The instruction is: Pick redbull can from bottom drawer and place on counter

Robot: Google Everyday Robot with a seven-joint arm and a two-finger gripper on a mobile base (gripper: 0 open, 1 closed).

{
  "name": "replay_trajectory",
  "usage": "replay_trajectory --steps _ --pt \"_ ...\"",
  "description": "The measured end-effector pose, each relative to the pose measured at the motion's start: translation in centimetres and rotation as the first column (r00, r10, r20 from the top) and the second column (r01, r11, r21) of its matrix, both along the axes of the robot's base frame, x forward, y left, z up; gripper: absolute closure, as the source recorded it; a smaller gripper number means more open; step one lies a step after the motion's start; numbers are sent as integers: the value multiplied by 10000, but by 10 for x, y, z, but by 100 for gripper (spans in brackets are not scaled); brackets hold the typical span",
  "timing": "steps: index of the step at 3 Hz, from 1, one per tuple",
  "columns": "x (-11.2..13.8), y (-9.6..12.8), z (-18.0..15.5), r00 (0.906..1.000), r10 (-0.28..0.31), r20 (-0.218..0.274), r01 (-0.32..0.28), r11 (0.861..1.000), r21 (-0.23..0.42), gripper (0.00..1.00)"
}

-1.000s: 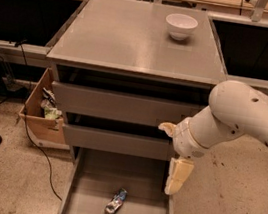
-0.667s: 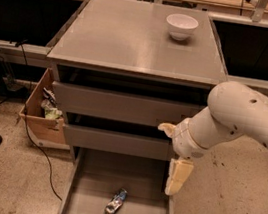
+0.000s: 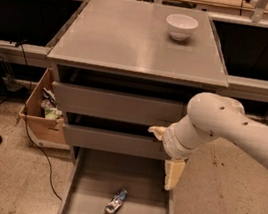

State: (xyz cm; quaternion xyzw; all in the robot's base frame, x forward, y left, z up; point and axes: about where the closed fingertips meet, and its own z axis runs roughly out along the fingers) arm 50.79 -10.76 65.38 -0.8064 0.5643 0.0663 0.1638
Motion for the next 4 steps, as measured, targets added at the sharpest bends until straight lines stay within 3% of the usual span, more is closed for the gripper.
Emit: replay_trajectory --steps 1,2,3,4 --pt "27 -8 -55 9954 956 65 -955 9953 -186 0" --pt "48 -17 -118 9847 1740 -41 -1740 9836 -475 0" --pt "56 -12 -196 9656 2536 -573 -2558 9662 -332 0" --pt "56 -12 -195 9656 2537 -565 -2558 9661 -336 0"
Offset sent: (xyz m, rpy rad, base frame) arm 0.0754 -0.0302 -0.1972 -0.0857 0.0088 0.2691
